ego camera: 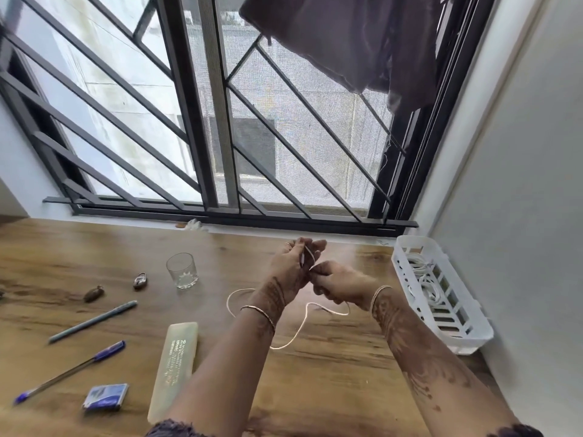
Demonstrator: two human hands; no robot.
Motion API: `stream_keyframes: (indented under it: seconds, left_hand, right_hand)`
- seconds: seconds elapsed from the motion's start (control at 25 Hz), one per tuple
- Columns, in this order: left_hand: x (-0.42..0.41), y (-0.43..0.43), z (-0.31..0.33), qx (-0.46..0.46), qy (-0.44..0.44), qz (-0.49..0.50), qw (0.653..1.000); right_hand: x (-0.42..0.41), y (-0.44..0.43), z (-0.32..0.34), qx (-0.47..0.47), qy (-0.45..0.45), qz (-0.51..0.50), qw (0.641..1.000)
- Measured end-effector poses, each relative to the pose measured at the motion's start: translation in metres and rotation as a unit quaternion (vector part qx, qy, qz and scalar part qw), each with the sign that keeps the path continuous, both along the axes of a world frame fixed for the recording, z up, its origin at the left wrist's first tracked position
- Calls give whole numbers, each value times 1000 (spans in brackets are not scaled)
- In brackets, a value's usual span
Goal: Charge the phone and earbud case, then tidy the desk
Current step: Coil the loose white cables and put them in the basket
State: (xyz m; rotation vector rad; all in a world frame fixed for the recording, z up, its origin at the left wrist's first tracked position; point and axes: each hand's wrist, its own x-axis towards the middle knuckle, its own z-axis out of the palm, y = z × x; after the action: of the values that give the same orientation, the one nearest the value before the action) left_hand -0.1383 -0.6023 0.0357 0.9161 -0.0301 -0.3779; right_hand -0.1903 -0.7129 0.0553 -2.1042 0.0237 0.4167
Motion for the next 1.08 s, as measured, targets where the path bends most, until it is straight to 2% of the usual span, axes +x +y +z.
stream_keyframes:
  seconds: [0.12,0.2,0.24,0.48,0.6,0.72,0.88,0.96,1.04,1.08]
  left_hand:
    - [4,3,-12,174,-106,-13,979]
    - [5,6,-20,271,-168,-43,947]
    - [5,7,-21,290,-177,-58,939]
    - [-9,16,-7,254,-148,-151,944]
    - [-15,13,0,156,-99,-154,971]
    - [-18,6,9,43,-27,-125,991]
    - [-9,1,19,-64,27,-50,996]
    - [-3,-4,23,-83,40,-1,996]
    - [0,-7,21,-55,27,21,998]
    - [1,-8,19,0,3,23,1000]
  right_hand:
    - [-1,-4,9,-22,4,37,999]
    - [0,-7,12,-10,-19,2,1000]
    - [1,-9,14,5,-31,-19,999]
    - [12,-28,17,5,-151,-125,981]
    - [15,-24,9,38,-181,-177,967]
    - [18,-15,-7,95,-163,-207,960]
    - [9,-4,-17,115,-71,-141,981]
    - [0,3,-9,108,-28,-90,990]
    - [-3,7,3,61,-9,-45,997]
    - [-3,7,8,38,-3,-24,999]
